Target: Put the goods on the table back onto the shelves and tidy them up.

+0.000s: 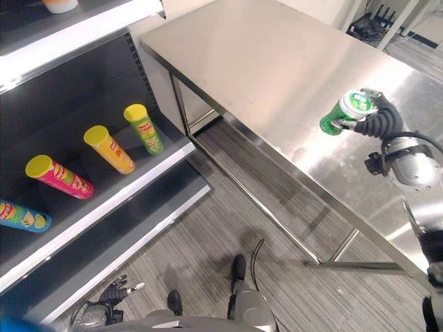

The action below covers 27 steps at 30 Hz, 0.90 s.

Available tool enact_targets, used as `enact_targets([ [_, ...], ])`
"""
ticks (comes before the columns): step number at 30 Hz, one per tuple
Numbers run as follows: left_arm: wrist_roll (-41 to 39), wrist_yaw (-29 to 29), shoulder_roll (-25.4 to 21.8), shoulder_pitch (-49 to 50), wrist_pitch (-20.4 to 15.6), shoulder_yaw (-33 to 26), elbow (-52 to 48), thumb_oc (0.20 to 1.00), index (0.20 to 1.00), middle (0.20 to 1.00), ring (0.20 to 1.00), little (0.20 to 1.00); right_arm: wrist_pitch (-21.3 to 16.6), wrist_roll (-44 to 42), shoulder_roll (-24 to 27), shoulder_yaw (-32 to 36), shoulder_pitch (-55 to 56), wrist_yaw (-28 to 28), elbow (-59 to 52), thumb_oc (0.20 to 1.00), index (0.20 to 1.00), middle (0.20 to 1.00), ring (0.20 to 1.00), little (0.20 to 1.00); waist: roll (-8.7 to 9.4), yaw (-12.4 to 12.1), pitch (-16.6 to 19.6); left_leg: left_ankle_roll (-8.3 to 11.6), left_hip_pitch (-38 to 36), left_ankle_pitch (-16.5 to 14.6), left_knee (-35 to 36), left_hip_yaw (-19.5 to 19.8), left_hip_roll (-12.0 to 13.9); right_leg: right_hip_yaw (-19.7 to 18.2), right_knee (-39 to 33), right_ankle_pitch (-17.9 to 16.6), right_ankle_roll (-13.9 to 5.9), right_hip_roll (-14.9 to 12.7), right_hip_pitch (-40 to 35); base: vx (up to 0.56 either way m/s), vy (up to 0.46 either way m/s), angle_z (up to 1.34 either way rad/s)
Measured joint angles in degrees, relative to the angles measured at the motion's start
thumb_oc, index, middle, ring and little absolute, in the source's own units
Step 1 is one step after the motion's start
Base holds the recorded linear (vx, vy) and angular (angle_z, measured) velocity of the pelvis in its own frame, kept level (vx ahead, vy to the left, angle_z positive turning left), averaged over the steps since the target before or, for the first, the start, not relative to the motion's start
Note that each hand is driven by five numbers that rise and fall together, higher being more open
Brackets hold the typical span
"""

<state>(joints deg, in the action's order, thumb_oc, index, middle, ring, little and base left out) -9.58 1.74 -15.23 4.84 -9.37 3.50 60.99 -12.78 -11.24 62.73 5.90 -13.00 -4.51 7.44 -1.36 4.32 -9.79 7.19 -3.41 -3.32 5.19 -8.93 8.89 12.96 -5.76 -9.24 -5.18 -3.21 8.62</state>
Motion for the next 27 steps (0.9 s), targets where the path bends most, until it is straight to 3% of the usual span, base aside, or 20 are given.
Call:
enact_targets([
  [5, 1.92, 0.18, 0.92, -0.43, 0.00, -1.26, 0.07, 1.000, 1.000, 1.000, 1.000, 1.000, -2.13, 2.41, 0.07, 7.25, 4.43, -0.72, -11.64, 0.200, 0.200, 0.200, 0.200, 0.200, 0.41, 0.47, -0.16, 0.02, -1.11, -0.02, 0.01, 0.39, 0.09, 0.49, -0.08, 0.53, 0.00, -0.09, -1.41, 0.01, -0.024, 0.07],
  [7, 1.95, 0.18, 1.76, -0.37, 0.00, -1.60, 0.11, 1.000, 1.000, 1.000, 1.000, 1.000, -5.14, 2.46, 0.45, 7.17, 3.72, -0.66, -15.24, 0.200, 0.200, 0.200, 0.200, 0.200, 0.57, 0.86, -0.06, 0.02, -1.54, -0.02, 0.01, 0.51, 0.16, 0.63, 0.01, 0.57, 0.02, -0.07, -1.97, 0.00, -0.030, 0.02],
  [17, 1.79, 0.51, 1.88, 0.00, -0.04, -1.76, 0.20, 1.000, 1.000, 1.000, 1.000, 1.000, -5.53, 2.33, 0.56, 5.76, 1.62, 0.13, -16.50, 0.200, 0.200, 0.200, 0.200, 0.200, 2.08, 0.13, 2.00, 0.33, -0.67, 0.34, -0.26, 3.20, 0.28, 2.71, 0.11, 0.72, 0.06, -0.31, -2.62, -0.03, -0.040, 0.12],
  [21, 0.76, 1.50, 2.05, -0.88, -0.40, -1.83, -0.33, 1.000, 1.000, 1.000, 1.000, 1.000, -6.62, 2.31, 2.60, 0.30, -3.81, 0.18, -18.62, 0.200, 0.200, 0.200, 0.200, 0.200, 1.99, -0.87, 2.02, 0.98, 1.84, 0.92, -1.68, 6.88, 0.22, 5.81, 0.09, 0.94, -0.04, -0.92, -2.84, -0.10, -0.028, 0.45],
  [23, 0.53, 2.43, 2.60, -1.19, -0.68, -2.97, -0.46, 1.000, 1.000, 1.000, 1.000, 1.000, -6.75, 2.25, 4.67, -0.55, -4.95, 0.12, -19.53, 0.200, 0.200, 0.200, 0.200, 0.200, 2.01, -3.64, 1.93, 1.39, 3.73, 1.83, -2.20, 9.75, 0.15, 8.55, 0.18, 1.40, 0.34, -1.29, -3.39, -0.13, 0.119, 0.84],
  [24, -0.82, 2.47, 2.76, -1.23, -1.22, -2.74, -0.44, 1.000, 1.000, 1.000, 1.000, 1.000, -7.11, 2.18, 5.58, -0.06, -4.61, -0.06, -20.12, 0.200, 0.200, 0.200, 0.200, 0.200, 2.55, -3.42, 1.69, 2.33, 5.61, 3.49, -2.70, 9.32, -0.17, 10.60, 0.12, 1.84, 0.41, -2.50, -4.08, -0.08, 0.167, 1.67],
  [25, -1.51, 2.45, 3.11, -1.09, -1.37, -2.90, -0.25, 1.000, 1.000, 1.000, 1.000, 1.000, -7.39, 2.19, 8.10, 0.56, -3.26, 0.02, -20.57, 0.200, 0.200, 0.200, 0.200, 0.200, 3.09, -2.83, 1.21, 3.09, 7.16, 3.43, -3.80, 2.96, 1.28, 15.31, -0.13, 1.87, 2.33, -3.67, -4.96, -0.08, 0.214, 1.69],
  [26, -1.53, 2.46, 2.56, 1.07, -1.28, -3.55, 0.12, 1.000, 1.000, 1.000, 1.000, 1.000, -7.45, 2.22, 7.54, 0.51, -1.85, 0.20, -20.87, 0.200, 0.200, 0.200, 0.200, 0.200, 3.80, -4.87, 1.24, 3.20, 6.86, 3.44, -5.84, -4.89, 4.91, 15.93, -0.15, 2.68, 2.02, -4.71, -5.47, -0.07, 0.331, 1.23],
  [27, -1.53, 2.44, 2.50, 2.32, -1.24, -3.56, 0.50, 1.000, 1.000, 1.000, 1.000, 1.000, -7.42, 2.21, 7.51, 0.57, -1.71, 0.25, -20.91, 0.200, 0.200, 0.200, 0.200, 0.200, 3.28, -4.55, 1.36, 3.37, 6.73, 3.55, -5.47, -4.69, 5.48, 16.22, -0.15, 2.55, 1.53, -5.11, -5.73, -0.06, 0.274, 0.64],
])
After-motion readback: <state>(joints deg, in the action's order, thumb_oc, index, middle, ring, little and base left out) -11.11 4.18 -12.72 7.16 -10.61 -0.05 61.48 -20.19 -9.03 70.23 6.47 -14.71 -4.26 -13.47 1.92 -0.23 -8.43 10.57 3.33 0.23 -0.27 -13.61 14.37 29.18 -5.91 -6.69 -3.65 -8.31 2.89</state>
